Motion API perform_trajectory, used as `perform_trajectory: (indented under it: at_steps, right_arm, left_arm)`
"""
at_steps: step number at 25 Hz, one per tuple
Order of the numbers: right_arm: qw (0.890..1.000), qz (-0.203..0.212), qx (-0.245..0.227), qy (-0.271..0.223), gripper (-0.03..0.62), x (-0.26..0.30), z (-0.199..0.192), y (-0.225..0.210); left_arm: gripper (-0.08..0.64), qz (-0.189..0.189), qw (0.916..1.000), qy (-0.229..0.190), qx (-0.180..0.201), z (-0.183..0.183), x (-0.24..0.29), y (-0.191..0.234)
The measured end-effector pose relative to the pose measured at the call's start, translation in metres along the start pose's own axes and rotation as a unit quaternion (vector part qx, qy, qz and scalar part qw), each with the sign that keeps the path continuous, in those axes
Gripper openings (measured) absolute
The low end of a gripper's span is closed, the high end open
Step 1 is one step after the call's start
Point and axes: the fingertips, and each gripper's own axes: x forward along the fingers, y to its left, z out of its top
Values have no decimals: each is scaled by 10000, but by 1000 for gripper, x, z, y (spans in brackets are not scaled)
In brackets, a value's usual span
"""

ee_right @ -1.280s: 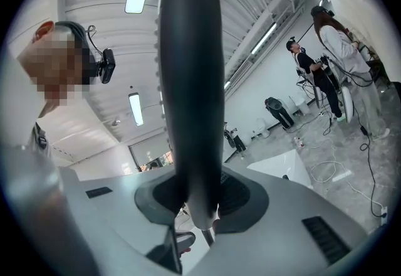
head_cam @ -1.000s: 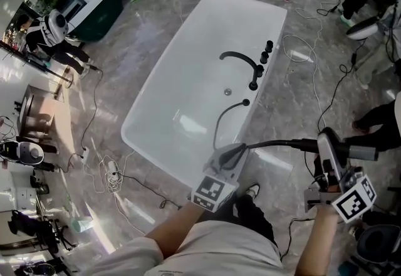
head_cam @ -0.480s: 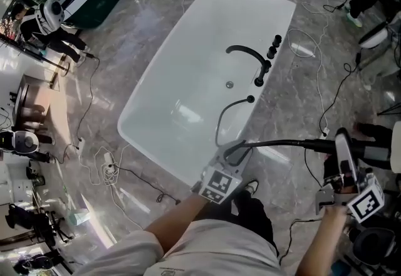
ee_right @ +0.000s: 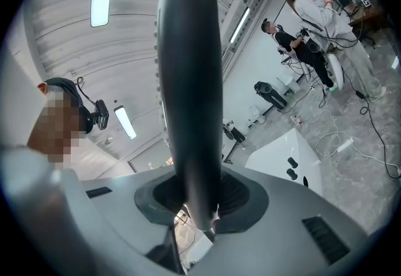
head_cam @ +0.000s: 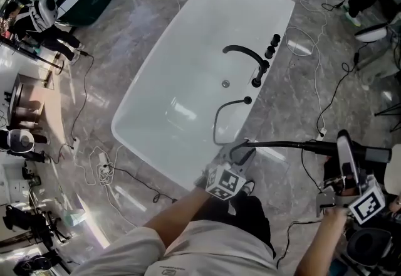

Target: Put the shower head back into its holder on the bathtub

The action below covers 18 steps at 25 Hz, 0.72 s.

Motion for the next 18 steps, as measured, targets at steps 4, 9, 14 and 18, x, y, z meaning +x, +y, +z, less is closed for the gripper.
perform_trajectory:
  at_steps: [4,9,14,18]
  right_arm:
    - [10000,65,44,-19,115,11,10,-1]
    - [9998,143,101,-13,115,13,12,2]
    - [9998,147,135,-66,115,6,19,-4]
    - [9997,134,180,-126,115,4,22,-6]
  left_arm:
    - [132,61,9997,191,162,-14,15,12]
    - [130,115,9972,643,377,-54,34,23]
    - [130,114,9908,1142,713,-95,51,28]
    - [126,102,9860,1415,873,-116,53,32]
